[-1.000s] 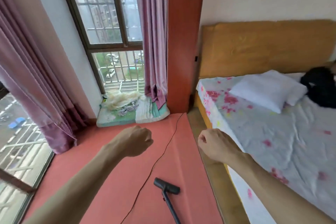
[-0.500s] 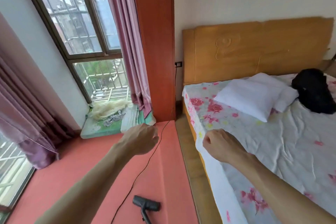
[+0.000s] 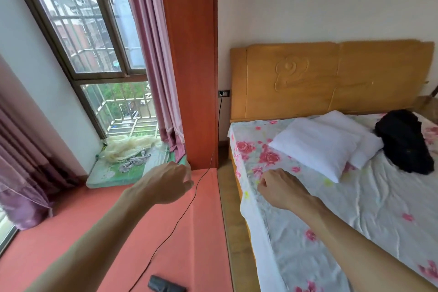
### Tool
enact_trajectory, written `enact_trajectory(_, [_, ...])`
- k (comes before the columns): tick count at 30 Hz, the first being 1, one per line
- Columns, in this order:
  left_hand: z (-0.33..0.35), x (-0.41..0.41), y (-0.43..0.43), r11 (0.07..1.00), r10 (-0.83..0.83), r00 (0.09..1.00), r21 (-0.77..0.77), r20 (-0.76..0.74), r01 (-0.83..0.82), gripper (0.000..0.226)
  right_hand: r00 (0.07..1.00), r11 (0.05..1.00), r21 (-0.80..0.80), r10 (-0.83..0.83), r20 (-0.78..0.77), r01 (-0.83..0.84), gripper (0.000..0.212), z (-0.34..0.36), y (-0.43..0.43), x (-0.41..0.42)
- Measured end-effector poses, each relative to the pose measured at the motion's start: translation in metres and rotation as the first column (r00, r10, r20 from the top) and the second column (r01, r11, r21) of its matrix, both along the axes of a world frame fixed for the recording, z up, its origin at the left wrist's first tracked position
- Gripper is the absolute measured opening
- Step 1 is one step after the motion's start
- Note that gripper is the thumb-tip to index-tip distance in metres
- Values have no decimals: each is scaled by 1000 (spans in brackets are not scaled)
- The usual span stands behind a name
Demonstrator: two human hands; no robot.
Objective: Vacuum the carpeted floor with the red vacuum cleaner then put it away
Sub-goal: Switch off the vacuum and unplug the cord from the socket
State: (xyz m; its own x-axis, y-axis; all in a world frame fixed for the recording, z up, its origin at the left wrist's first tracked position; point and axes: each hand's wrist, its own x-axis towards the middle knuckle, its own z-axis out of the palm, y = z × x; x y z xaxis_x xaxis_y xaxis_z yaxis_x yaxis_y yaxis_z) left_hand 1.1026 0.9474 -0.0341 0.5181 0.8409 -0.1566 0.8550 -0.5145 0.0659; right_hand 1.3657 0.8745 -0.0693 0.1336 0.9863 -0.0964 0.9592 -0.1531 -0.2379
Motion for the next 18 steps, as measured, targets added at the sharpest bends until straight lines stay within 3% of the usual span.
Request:
enact_trajectory(9, [-40, 9, 148, 999, -13, 999, -51, 46, 16, 29, 999, 999, -39, 17, 43, -16, 39, -21, 143, 8])
enact_trajectory(18, [-31, 35, 305, 991, -87, 995, -93, 42, 91, 31, 998, 996, -71, -46, 42, 49, 40, 2, 282, 23])
